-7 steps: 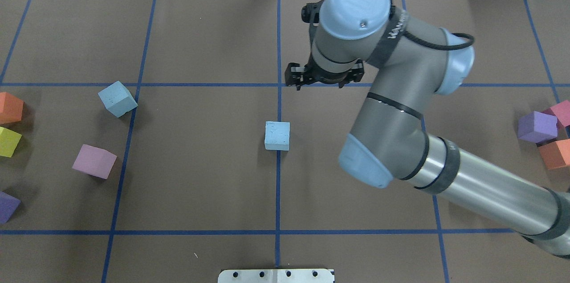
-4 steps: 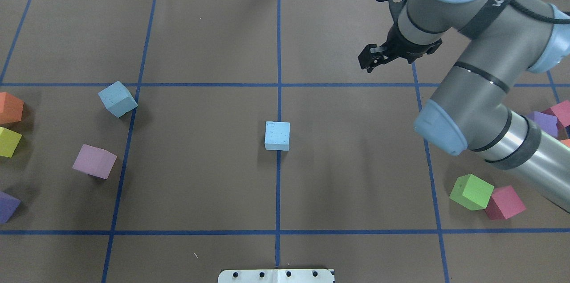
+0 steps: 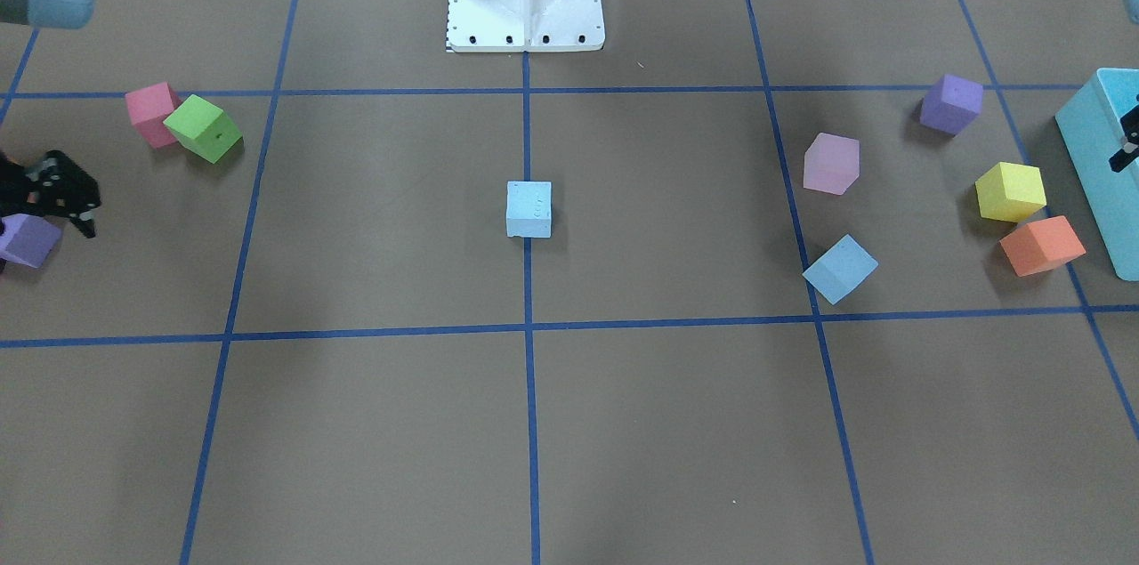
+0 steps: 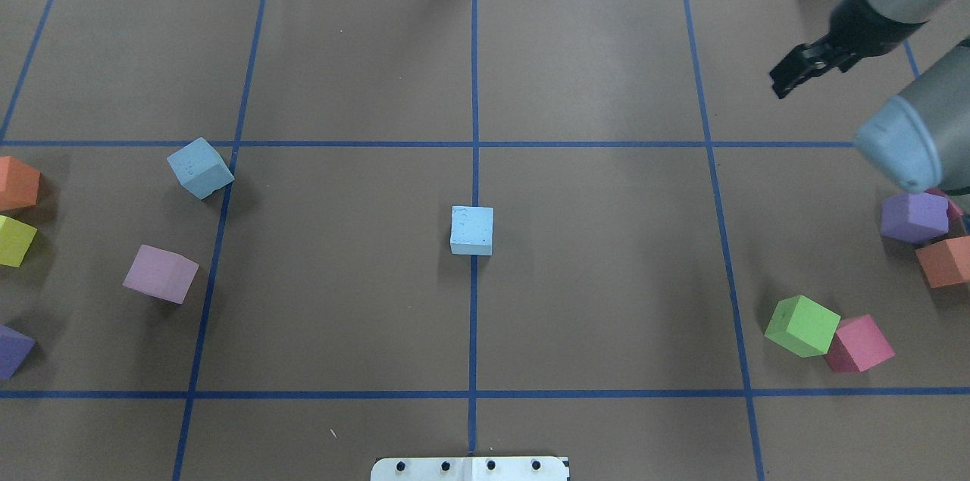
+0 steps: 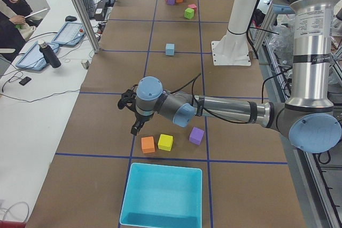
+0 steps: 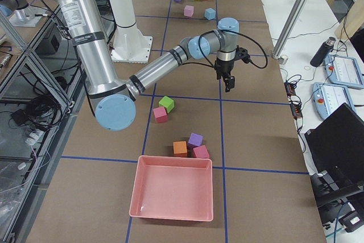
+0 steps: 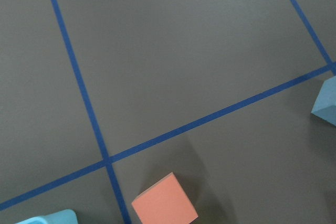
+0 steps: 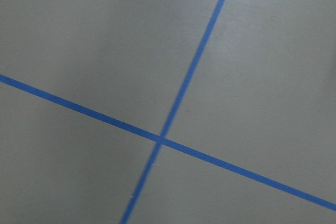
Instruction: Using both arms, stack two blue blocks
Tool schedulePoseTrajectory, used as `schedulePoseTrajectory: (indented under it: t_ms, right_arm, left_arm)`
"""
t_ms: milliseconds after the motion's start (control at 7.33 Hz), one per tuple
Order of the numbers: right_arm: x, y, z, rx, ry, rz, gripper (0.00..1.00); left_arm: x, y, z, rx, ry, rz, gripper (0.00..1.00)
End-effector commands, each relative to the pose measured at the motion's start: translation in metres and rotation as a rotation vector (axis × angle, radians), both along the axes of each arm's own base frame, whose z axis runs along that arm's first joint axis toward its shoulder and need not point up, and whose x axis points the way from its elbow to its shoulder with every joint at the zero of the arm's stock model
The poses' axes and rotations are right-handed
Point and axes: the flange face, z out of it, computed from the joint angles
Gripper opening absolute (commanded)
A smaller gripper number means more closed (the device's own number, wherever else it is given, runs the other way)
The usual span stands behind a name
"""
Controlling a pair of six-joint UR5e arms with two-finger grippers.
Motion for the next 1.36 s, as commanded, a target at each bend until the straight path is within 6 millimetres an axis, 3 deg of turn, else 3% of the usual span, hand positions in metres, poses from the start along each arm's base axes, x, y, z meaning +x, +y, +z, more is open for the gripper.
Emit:
schedulePoseTrajectory:
  t_ms: [0,136,273,409,545,818,1227]
  right_arm:
    - [0.109,0.028,0.103,-0.050,0.008,-0.031,1.00]
    - [0.149,0.030,0.137,-0.063,0.016,-0.028,1.00]
    - [0.173,0.032,0.167,-0.117,0.028,0.000,1.00]
    - [0.192,0.034,0.182,-0.149,0.024,0.036,0.99]
    - [0.210,0.042,0.196,-0.182,0.017,0.073,0.99]
    - [0.224,0.084,0.232,-0.256,0.012,0.113,1.00]
    - [0.226,0.116,0.260,-0.343,-0.012,0.154,1.00]
  left_arm:
    - [0.063,-0.027,-0.048,0.094,0.021,0.104,0.98]
    - [0.071,-0.038,-0.064,0.123,0.024,0.112,0.98]
    - [0.098,-0.049,-0.072,0.125,0.030,0.143,0.98]
    - [0.104,-0.066,-0.078,0.130,0.032,0.144,0.98]
    - [0.137,-0.077,-0.089,0.143,0.038,0.188,0.98]
    - [0.195,-0.101,-0.106,0.163,0.045,0.264,0.98]
    - [0.243,-0.091,-0.109,0.191,0.003,0.305,0.98]
